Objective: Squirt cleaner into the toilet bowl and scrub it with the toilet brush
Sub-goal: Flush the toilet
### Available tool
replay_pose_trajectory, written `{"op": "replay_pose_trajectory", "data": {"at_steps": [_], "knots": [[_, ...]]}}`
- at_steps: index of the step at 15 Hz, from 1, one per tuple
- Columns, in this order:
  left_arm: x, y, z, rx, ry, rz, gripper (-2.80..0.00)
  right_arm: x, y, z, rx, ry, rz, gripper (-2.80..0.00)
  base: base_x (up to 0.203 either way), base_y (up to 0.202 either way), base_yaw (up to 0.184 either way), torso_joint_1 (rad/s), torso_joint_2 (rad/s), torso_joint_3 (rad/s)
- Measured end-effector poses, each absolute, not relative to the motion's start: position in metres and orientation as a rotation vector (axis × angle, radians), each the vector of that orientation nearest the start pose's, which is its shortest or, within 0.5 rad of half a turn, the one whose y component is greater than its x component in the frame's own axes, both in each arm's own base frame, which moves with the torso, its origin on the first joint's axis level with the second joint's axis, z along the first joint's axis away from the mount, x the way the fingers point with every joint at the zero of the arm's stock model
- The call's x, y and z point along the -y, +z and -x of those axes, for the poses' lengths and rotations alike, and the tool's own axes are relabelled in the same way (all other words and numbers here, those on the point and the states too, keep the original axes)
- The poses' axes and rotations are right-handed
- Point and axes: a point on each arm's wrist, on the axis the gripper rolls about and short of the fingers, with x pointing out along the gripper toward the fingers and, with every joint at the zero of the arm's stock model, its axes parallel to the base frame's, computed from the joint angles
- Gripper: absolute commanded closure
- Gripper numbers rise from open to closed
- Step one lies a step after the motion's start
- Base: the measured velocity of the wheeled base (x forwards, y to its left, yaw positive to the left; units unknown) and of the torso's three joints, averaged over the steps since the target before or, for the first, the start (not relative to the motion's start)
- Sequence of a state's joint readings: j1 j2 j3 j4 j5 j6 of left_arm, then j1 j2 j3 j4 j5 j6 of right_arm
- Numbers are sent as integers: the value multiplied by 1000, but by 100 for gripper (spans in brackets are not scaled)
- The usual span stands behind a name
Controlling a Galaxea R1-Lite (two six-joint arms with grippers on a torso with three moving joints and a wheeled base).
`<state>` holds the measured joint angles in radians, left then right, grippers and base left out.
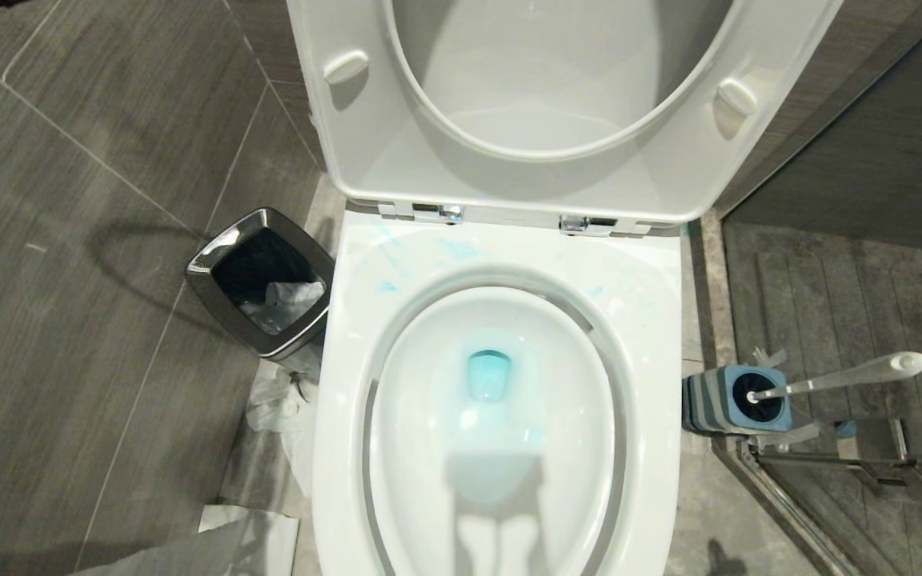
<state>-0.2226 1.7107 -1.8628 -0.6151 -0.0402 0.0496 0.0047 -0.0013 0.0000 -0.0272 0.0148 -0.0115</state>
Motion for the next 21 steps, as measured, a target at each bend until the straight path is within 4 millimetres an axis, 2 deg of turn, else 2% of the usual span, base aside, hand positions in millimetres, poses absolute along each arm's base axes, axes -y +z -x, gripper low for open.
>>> {"op": "replay_pose_trajectory", "data": {"at_steps": [3, 8, 13, 21], "knots": [[74, 473, -259, 784, -273, 38, 0, 0, 78, 23, 28, 20, 12, 0, 0, 0, 0, 0, 0, 0], [92, 466, -258, 755, -335, 56, 0, 0, 78, 23, 28, 20, 12, 0, 0, 0, 0, 0, 0, 0], [105, 455, -261, 715, -368, 58, 0, 0, 78, 23, 29, 20, 12, 0, 0, 0, 0, 0, 0, 0], [113, 442, -272, 669, -374, 28, 0, 0, 78, 23, 28, 20, 12, 0, 0, 0, 0, 0, 0, 0]]}}
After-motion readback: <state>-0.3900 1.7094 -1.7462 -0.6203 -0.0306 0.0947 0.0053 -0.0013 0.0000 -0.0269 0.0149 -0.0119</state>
